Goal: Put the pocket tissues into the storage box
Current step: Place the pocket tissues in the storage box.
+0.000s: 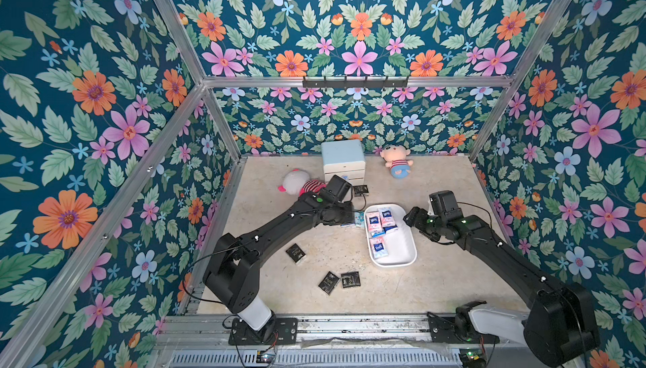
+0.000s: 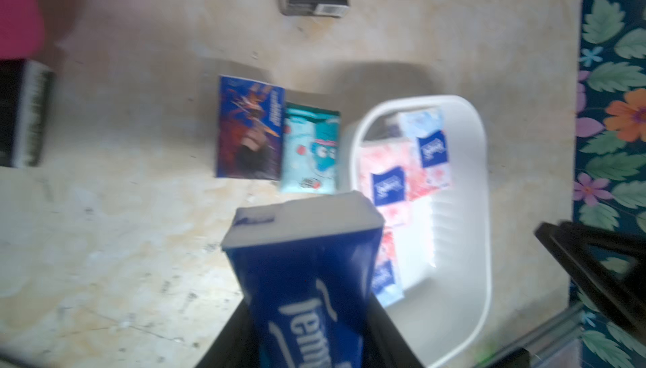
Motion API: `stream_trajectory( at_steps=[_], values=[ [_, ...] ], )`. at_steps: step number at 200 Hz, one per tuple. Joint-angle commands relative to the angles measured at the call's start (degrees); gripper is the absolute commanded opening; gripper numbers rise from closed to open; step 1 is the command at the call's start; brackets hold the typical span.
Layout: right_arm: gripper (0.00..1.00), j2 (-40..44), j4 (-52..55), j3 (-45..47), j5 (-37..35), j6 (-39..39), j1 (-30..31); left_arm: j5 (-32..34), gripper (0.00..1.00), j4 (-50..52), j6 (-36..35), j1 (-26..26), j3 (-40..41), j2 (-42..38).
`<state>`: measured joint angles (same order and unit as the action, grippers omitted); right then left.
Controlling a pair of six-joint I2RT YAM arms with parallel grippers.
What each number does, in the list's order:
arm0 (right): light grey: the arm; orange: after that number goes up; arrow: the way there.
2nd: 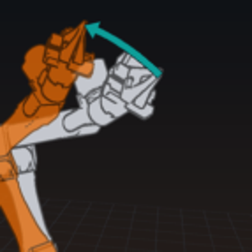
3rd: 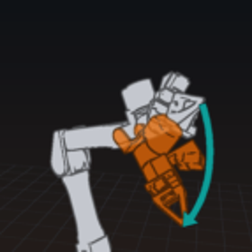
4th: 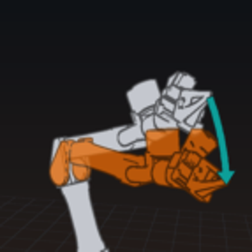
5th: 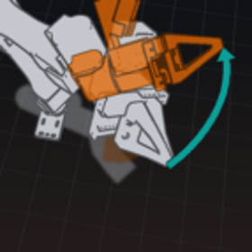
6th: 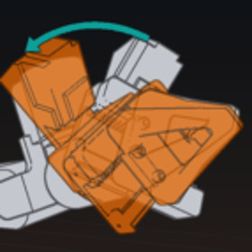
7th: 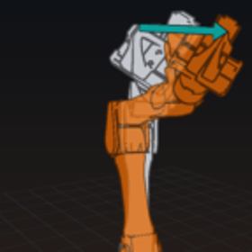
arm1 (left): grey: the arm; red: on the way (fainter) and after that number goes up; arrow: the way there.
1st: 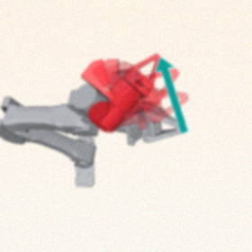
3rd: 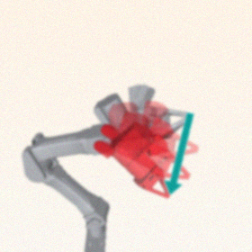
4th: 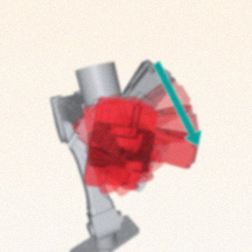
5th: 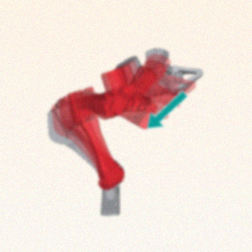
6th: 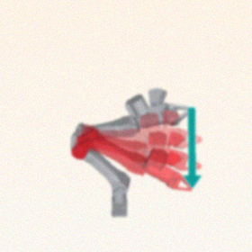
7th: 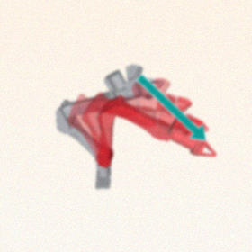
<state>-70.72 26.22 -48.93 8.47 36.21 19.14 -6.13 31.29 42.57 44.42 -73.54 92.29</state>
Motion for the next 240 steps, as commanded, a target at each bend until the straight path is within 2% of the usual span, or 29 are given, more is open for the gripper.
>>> stream_trajectory(
  at_steps=[1, 37, 77, 99, 151, 190, 240],
  values=[
    [0.80, 0.2, 4.2, -1.5, -1.8, -5.6, -2.9, 7.2, 0.45, -4.7, 11.4, 5.1, -0.1, 0.3],
    [0.85, 2.2, 4.2, -1.3, -2.9, -10.6, -8.5, 13.1, 0.46, -6.9, 18.9, 14.1, -2.3, 4.5],
    [0.86, 2.6, 1.7, 1.4, -0.1, -12.2, -8.8, 14.8, 0.46, -1.1, 20.6, 20.0, -11.7, 13.7],
    [0.86, 4.4, -0.2, 3.8, 2.0, -11.5, -8.8, 15.3, 0.46, 2.6, 21.1, 20.4, -14.7, 17.0],
    [0.86, 8.2, 1.1, 6.0, 2.7, -12.1, -8.8, 17.9, 0.46, 9.1, 22.8, 20.6, -15.5, 19.9],
    [0.85, 8.0, 2.0, 5.3, 3.5, -12.4, -8.9, 16.6, 0.47, 11.5, 21.9, 20.7, -18.6, 22.7],
    [0.86, 7.0, 2.0, 5.0, 3.4, -13.3, -8.9, 17.2, 0.50, 14.5, 22.7, 20.7, -18.9, 23.1]
  ],
)
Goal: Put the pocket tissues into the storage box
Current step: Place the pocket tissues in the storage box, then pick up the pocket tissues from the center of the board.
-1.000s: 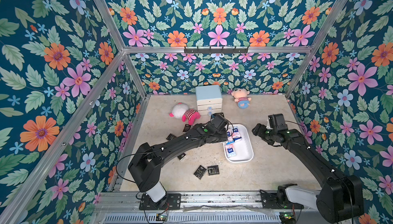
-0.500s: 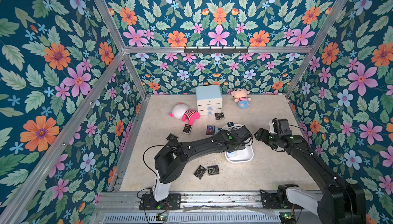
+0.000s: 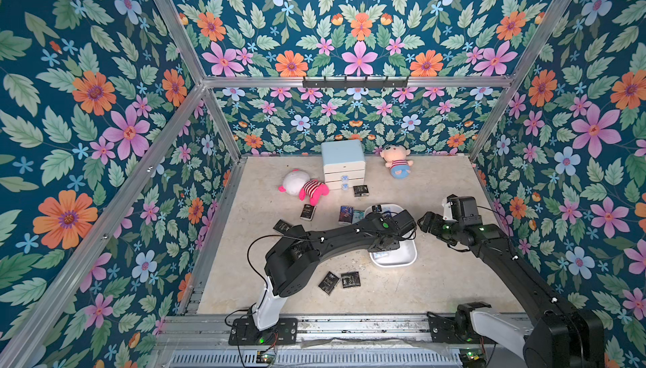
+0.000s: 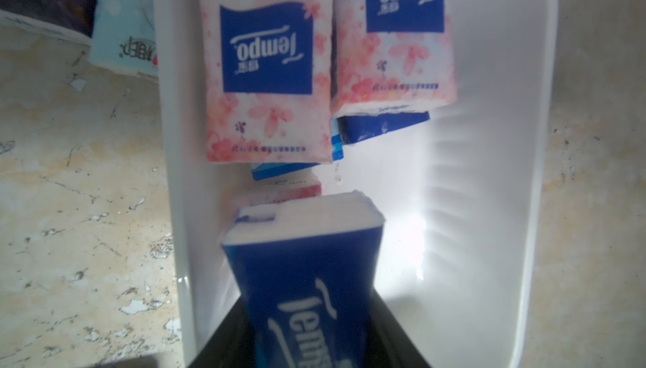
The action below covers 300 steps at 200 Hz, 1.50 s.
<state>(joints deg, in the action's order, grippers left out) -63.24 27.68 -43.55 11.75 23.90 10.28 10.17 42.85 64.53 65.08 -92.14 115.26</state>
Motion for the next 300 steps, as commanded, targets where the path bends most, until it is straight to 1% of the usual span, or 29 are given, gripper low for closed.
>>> stream_trajectory(
  at_steps=[1, 28, 48, 58, 103, 123, 149, 155, 179, 195, 212, 247, 280, 300],
  values=[
    [0.86, -0.5, 0.5, -0.4, 0.2, -1.0, 0.0, 0.9, 0.50, 3.0, 0.8, 0.0, -0.3, 0.1],
    [0.85, -1.3, 0.1, -0.9, 0.4, -1.0, 0.0, 0.9, 0.53, 3.6, 0.8, 0.0, -1.6, 1.0],
    [0.86, -1.4, 0.4, -1.4, 0.5, -1.1, 0.0, 1.6, 0.66, 5.3, 0.8, 0.0, -3.5, 1.7],
    [0.85, -1.3, 0.6, -1.7, 0.4, -1.4, 0.0, 2.1, 0.70, 7.3, 0.8, 0.0, -4.2, 1.7],
    [0.85, -0.9, 1.1, -2.1, 1.2, -1.7, 0.0, 5.1, 0.73, 10.5, -0.9, -0.5, -8.8, 0.3],
    [0.84, -1.5, 0.8, -2.8, 2.2, -0.8, 0.1, 5.8, 0.76, 10.1, -2.3, -1.7, -8.2, -2.2],
    [0.83, -3.2, 0.8, -4.3, 3.8, 0.2, 0.1, 5.4, 0.78, 6.3, -5.6, -5.7, -2.9, -7.0],
    [0.83, -3.5, 0.9, -4.7, 4.2, 0.4, 0.2, 5.1, 0.78, 6.1, -6.4, -7.1, -1.3, -8.2],
    [0.83, -3.3, 0.8, -5.1, 4.8, 1.6, 0.8, 2.4, 0.78, -0.7, -10.2, -13.4, 5.7, -12.9],
    [0.84, -3.0, 0.7, -4.8, 4.6, 2.1, 1.1, 1.0, 0.78, -4.1, -14.1, -17.4, 9.7, -15.1],
    [0.86, -2.7, 0.2, -4.2, 5.1, 2.4, 1.2, -0.8, 0.80, -7.7, -19.2, -20.7, 12.0, -15.9],
    [0.87, -2.4, -1.3, -2.5, 5.4, 4.6, 1.3, -5.4, 0.84, -12.2, -28.6, -25.5, 12.3, -13.2],
    [0.87, -1.7, -2.8, -1.2, 4.4, 7.5, 1.4, -9.9, 0.83, -13.6, -33.5, -28.9, 10.2, -7.4],
    [0.87, -1.6, -2.6, -0.8, 3.4, 8.3, 1.4, -10.6, 0.83, -13.2, -36.0, -29.6, 8.3, -3.8]
  ],
)
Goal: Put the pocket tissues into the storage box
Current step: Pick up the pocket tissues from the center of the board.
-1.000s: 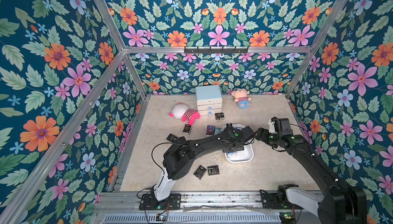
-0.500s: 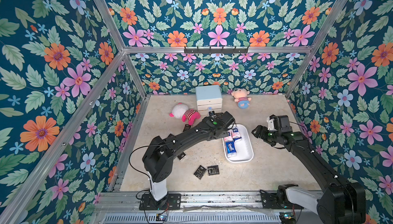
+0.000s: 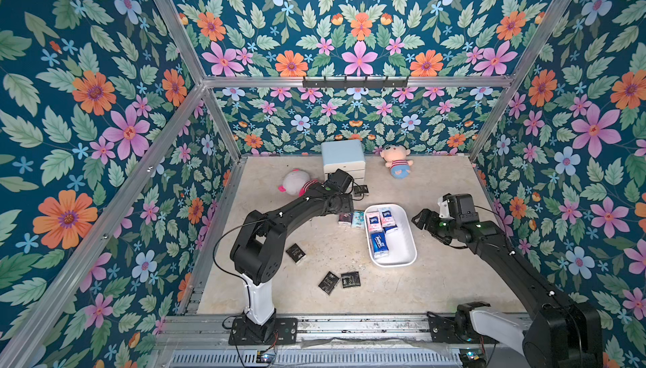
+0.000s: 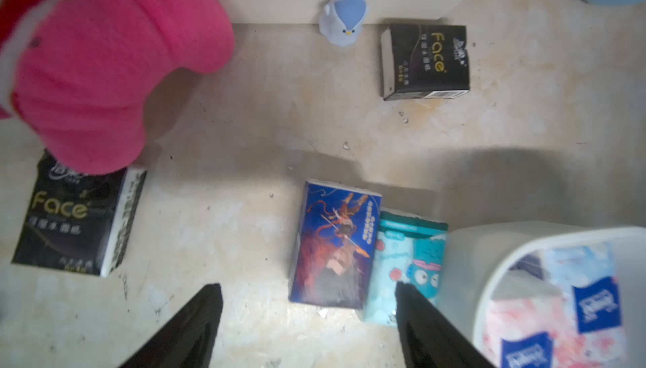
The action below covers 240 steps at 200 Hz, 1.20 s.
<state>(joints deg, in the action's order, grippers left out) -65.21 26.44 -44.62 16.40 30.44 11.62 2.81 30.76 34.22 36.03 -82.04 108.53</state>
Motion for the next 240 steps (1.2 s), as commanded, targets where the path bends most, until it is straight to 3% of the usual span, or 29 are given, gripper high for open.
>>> stream_trajectory(
  at_steps=[1, 83, 174, 240],
  values=[
    [0.87, 0.4, -1.3, 0.2, -1.2, 1.8, 0.1, -3.2, 0.83, -1.0, -5.7, -0.5, -1.9, 3.1],
    [0.87, 1.8, 0.2, 2.0, -4.1, 3.4, 0.1, -3.7, 0.78, 2.2, -8.2, -0.7, -8.6, 11.1],
    [0.86, -1.3, -1.1, 0.4, -3.4, 2.4, 0.1, -4.7, 0.74, 2.1, -5.3, -0.7, -4.7, 10.2],
    [0.78, -1.3, -1.9, 1.4, -1.2, 2.3, 0.2, -4.6, 0.67, 1.8, -2.9, -0.7, -1.6, 7.5]
  ],
)
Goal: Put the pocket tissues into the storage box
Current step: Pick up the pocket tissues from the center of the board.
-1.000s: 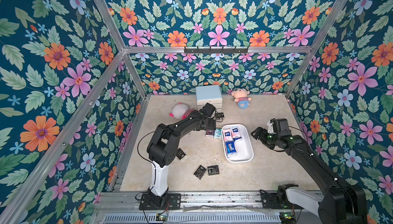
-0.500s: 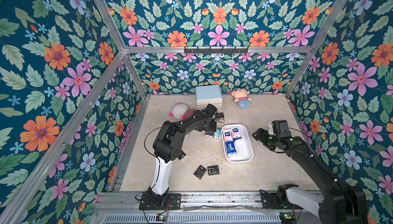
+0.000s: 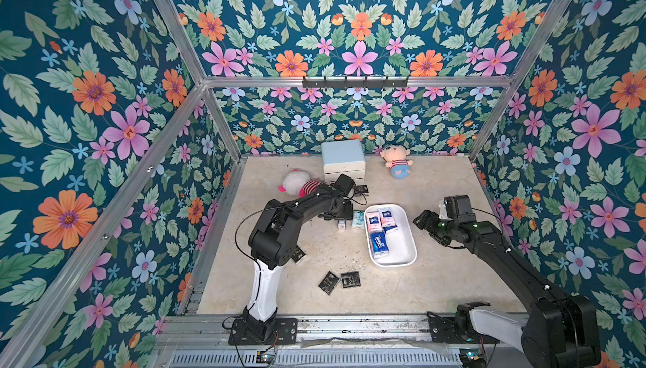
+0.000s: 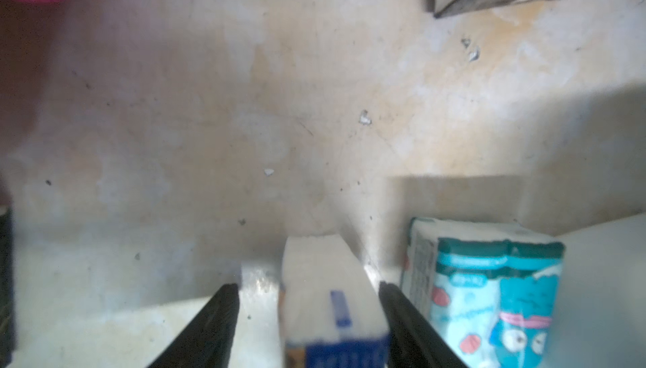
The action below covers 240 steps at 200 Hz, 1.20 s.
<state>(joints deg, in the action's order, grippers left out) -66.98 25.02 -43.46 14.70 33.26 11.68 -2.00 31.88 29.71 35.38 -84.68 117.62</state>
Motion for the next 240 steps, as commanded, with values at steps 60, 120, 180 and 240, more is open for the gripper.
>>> stream_trajectory(
  at_steps=[60, 120, 180, 240],
  values=[
    [0.78, 0.1, 0.1, 0.1, 1.4, -1.3, 0.1, 8.0, 0.69, 4.8, 1.5, -0.5, 4.5, -7.5],
    [0.79, -0.8, 0.9, -0.9, 1.8, -3.0, 0.1, 7.8, 0.69, 3.8, 3.9, -0.9, 8.5, -10.2],
    [0.83, 0.0, 1.4, -0.5, 1.7, -3.8, 0.1, 6.2, 0.78, 2.8, 6.0, -0.7, 7.2, -7.3],
    [0.82, -0.6, -1.1, 0.5, 4.0, -3.1, 1.0, 6.4, 0.76, 2.2, 5.8, -0.9, 7.9, -4.9]
  ],
)
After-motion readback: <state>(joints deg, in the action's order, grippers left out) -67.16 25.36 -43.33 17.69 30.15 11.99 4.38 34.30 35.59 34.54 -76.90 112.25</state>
